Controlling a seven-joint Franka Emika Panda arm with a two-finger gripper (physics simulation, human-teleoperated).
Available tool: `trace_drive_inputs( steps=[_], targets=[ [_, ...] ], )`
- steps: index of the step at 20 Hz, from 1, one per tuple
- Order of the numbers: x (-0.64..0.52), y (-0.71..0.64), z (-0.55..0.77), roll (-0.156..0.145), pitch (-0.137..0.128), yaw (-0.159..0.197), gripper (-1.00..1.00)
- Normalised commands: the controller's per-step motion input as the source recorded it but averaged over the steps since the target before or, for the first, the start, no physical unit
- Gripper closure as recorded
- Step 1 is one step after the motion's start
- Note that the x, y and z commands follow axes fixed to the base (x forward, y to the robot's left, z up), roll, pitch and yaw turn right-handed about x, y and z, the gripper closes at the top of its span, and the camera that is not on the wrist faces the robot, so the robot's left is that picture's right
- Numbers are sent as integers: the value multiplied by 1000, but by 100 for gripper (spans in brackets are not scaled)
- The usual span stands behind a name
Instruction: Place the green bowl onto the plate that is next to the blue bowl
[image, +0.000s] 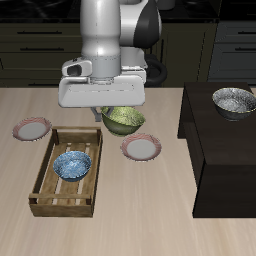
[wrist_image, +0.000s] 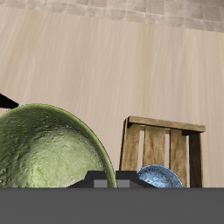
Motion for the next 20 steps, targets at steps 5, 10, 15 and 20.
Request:
trace_drive_inputs(
  steps=[5, 10, 15, 20],
  targets=[
    [-428, -233, 211, 19, -71, 17, 100],
    [-346, -351, 71, -13, -59, 29, 100],
    [-287, -341, 24, -16, -27, 2, 100],
    [-302, -317, 22, -6, -26, 6, 100]
  ],
)
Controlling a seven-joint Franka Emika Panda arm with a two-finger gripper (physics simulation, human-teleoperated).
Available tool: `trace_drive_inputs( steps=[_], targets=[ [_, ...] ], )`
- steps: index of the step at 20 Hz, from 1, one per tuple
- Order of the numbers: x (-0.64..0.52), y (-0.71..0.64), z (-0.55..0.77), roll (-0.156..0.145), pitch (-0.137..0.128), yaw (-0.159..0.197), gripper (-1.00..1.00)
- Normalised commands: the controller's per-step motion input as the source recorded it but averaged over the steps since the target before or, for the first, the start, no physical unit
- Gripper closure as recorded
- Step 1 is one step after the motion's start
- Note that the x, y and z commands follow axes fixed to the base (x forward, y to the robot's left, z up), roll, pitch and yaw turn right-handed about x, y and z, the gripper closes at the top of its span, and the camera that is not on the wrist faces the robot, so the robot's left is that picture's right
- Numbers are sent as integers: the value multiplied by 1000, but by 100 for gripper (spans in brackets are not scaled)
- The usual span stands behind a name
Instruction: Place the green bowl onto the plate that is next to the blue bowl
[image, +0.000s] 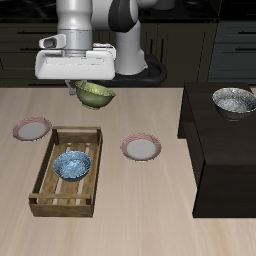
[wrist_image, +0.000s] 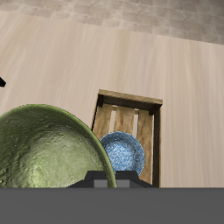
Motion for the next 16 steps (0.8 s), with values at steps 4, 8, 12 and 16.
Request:
trace_drive_inputs(
  steps=[4, 8, 12, 16],
  targets=[
    [-202, -265, -4, -21, -2, -20, 100],
    [-295, -288, 21, -9, -27, 11, 100],
    [-313, -368, 9, -10, -20, -27, 100],
    [-299, -443, -116, -44, -27, 28, 100]
  ],
)
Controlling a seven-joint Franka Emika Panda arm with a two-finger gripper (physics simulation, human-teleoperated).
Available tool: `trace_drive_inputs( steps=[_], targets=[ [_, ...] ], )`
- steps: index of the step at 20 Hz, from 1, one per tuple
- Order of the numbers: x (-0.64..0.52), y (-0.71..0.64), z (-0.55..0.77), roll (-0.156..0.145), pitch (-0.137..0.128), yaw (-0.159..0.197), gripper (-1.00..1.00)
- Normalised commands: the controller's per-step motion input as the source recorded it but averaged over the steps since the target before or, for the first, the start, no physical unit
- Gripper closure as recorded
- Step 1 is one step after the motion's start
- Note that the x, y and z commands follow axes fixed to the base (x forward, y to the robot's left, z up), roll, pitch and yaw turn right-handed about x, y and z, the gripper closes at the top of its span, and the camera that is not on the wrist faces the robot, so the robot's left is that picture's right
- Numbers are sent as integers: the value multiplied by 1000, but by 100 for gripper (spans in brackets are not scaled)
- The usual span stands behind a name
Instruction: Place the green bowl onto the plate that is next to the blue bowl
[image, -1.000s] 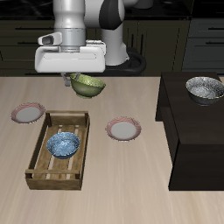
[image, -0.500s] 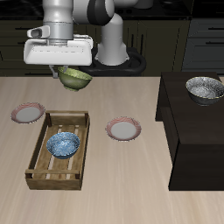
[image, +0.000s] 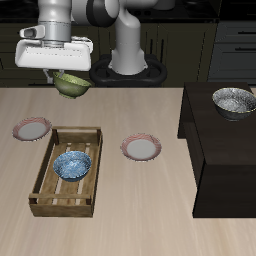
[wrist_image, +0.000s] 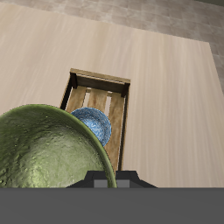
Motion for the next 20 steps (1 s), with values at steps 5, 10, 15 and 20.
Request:
trace_drive_inputs(
  steps=[5, 10, 15, 20],
  targets=[
    [-192, -306, -39, -28, -5, -34, 100],
    [-435, -380, -125, -25, -14, -37, 100],
    [-262, -121, -116, 9, 5, -10, 100],
    [-284, -212, -224, 10, 32, -65, 100]
  ],
)
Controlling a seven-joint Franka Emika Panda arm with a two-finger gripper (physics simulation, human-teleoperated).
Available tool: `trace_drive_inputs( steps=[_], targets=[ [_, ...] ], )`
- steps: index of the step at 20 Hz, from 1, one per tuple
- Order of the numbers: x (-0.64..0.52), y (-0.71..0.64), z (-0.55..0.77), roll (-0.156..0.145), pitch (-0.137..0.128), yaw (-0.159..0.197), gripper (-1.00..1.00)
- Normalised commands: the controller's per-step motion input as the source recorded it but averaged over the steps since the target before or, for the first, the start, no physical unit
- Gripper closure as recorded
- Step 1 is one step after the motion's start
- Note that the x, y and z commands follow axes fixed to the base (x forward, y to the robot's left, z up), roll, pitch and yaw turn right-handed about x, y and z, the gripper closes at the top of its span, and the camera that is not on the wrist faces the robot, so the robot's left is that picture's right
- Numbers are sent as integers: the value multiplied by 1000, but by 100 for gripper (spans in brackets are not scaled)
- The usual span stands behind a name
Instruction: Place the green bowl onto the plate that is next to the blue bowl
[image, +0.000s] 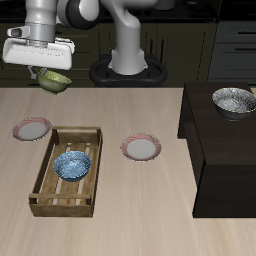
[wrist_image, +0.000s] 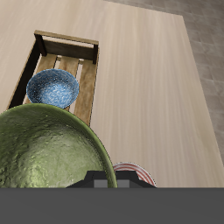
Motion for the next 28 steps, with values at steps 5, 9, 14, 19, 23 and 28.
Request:
trace_drive_inputs(
  steps=[5, 9, 14, 19, 23, 28],
  targets=[
    [-220, -126, -254, 17, 70, -50, 100],
    [-216, -243, -294, -33, 86, -9, 100],
    [-97, -195, -137, -15, 20, -17, 100],
    [-87, -88, -147, 3, 26, -5, 100],
    [-49, -202, -104, -11, 4, -17, 100],
    [-5, -171, -57, -31, -7, -32, 100]
  ],
)
